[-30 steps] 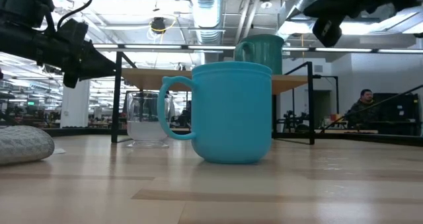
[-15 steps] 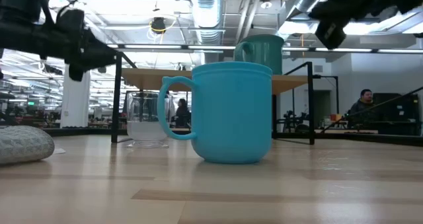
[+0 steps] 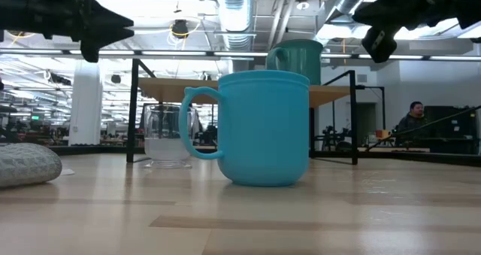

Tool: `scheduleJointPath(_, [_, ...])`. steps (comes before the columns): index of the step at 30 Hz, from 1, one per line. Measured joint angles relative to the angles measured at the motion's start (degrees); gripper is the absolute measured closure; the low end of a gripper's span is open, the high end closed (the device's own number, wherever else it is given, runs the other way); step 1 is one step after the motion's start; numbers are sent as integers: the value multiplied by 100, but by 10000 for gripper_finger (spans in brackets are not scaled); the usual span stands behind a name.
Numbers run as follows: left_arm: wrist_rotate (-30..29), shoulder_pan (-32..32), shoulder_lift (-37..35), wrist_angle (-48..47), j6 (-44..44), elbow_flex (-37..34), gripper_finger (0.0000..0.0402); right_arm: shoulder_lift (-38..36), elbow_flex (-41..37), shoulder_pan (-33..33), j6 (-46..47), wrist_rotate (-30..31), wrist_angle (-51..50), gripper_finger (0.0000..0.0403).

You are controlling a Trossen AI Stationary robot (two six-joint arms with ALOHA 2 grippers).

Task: Stack small to large cups/mugs on shelf
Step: Put the blue mug on the shelf

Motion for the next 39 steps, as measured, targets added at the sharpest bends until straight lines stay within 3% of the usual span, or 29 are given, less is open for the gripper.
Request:
scheduleJointPath(21, [183, 0, 0, -49, -251, 0, 283, 8, -4, 13, 105, 2, -59, 397])
scheduleJointPath(30, [541, -13, 2, 353, -575, 2, 283, 8, -4, 0, 103, 2, -57, 397])
scheduleJointPath(39, [784, -407, 2, 1092, -531, 4, 283, 8, -4, 0, 100, 28, -57, 397])
